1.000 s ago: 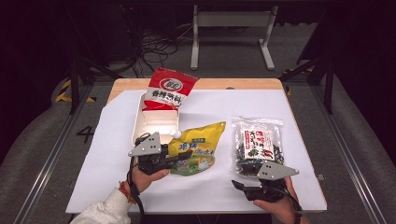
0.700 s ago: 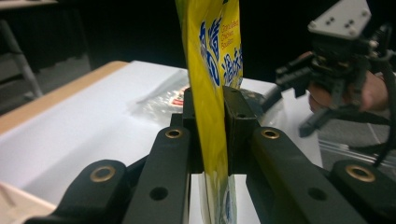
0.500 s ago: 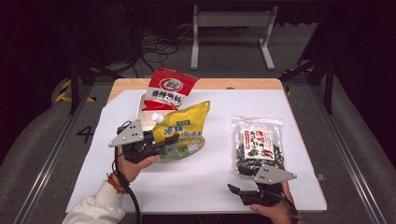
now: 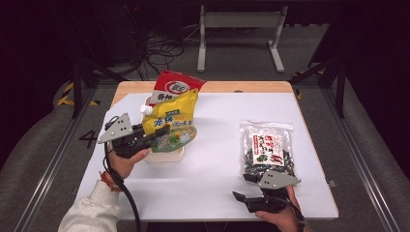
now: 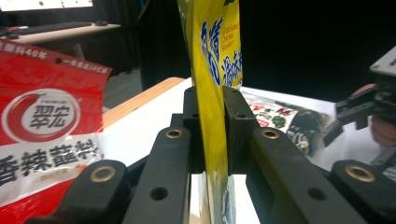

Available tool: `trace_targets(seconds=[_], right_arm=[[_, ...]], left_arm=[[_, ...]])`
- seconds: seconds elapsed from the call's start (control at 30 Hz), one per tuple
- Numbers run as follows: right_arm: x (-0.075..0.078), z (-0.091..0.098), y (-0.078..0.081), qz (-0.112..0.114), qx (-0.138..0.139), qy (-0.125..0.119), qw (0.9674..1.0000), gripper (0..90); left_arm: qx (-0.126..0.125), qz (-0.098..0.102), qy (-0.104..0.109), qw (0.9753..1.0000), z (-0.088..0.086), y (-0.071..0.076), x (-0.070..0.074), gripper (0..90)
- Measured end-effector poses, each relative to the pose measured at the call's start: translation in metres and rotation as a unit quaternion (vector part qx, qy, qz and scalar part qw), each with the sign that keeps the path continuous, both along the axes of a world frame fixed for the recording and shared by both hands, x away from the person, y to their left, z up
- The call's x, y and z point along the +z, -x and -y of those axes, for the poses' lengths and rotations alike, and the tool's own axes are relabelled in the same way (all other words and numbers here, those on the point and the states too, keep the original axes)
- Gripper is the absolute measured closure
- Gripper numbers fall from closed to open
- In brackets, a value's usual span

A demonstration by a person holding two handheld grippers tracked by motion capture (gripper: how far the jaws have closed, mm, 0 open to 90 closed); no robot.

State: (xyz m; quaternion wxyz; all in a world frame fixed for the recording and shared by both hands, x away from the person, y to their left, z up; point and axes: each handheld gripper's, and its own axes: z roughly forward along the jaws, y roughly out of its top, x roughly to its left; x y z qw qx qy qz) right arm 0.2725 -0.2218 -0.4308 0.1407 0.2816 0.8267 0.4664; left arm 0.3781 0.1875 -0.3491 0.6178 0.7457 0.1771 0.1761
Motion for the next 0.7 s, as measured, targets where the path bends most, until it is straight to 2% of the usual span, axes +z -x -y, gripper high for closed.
trace_targets(seconds=[0.1, 0.23, 0.43, 0.57, 0.7], right_arm=[[-0.0006, -0.0005, -0.0001, 0.0, 0.0, 0.002, 1.0, 30.6], [-0.0011, 0.0001, -0.0006, -0.001, -0.001, 0.002, 1.0, 30.6], [-0.0008, 0.001, -0.0007, 0.0, -0.002, 0.004, 1.0, 30.4], [-0.0004, 0.0014, -0.0005, 0.0, -0.002, 0.003, 1.0, 30.5], [-0.0009, 0.0007, -0.0004, 0.0, 0.001, 0.006, 1.0, 30.4]], left_arm=[[0.01, 0.003, -0.005, 0.9999, -0.0023, -0.0039, -0.0007, 82.3], [0.012, -0.001, -0.001, 0.9999, -0.0061, -0.0078, -0.0017, 82.3], [-0.002, 0.001, 0.012, 0.9999, -0.0068, -0.0047, -0.001, 82.4], [-0.004, 0.009, -0.007, 0.9999, -0.0053, -0.0024, -0.0009, 82.3], [-0.004, 0.003, -0.01, 0.9999, -0.0074, -0.0045, -0.0042, 82.3]])
